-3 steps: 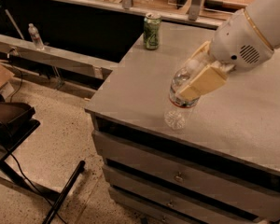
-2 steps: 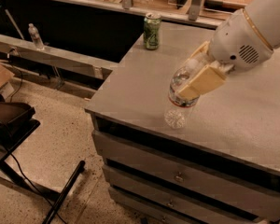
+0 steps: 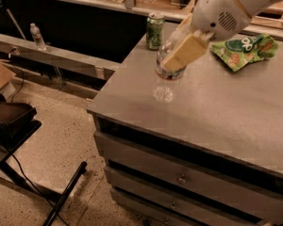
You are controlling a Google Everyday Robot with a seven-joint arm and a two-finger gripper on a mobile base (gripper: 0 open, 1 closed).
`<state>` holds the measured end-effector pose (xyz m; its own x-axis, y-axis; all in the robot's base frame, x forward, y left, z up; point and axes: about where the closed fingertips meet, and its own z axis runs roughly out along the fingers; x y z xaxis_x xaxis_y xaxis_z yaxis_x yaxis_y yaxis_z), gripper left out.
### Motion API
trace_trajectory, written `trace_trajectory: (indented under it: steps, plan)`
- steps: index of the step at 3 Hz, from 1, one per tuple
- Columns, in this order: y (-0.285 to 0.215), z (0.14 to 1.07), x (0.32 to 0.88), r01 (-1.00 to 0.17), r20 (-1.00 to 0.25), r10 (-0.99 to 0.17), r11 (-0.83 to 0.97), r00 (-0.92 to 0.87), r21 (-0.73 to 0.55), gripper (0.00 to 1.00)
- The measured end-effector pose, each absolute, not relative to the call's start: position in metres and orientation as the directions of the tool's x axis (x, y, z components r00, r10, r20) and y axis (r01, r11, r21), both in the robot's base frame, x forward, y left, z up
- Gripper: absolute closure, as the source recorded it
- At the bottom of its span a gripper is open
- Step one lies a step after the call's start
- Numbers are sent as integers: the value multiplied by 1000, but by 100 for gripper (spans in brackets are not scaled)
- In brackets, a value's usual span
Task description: Move water bottle near green can
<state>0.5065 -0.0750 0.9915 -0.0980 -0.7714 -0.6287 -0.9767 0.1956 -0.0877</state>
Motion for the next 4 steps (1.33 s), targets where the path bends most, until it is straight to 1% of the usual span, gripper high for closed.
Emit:
trace_trajectory:
  steps: [1,2,3,4]
  plan:
    - [-61,1021,549,-968,-626,-775,215,-90,-126,100]
    - [-56,1045,596,-940,-641,-753,309,-151,-142,100]
    - [-77,1047,640,-872,-668,-688,475,-285,-117,100]
    - [-103,1050,681,-751,-703,-585,651,-404,-110,100]
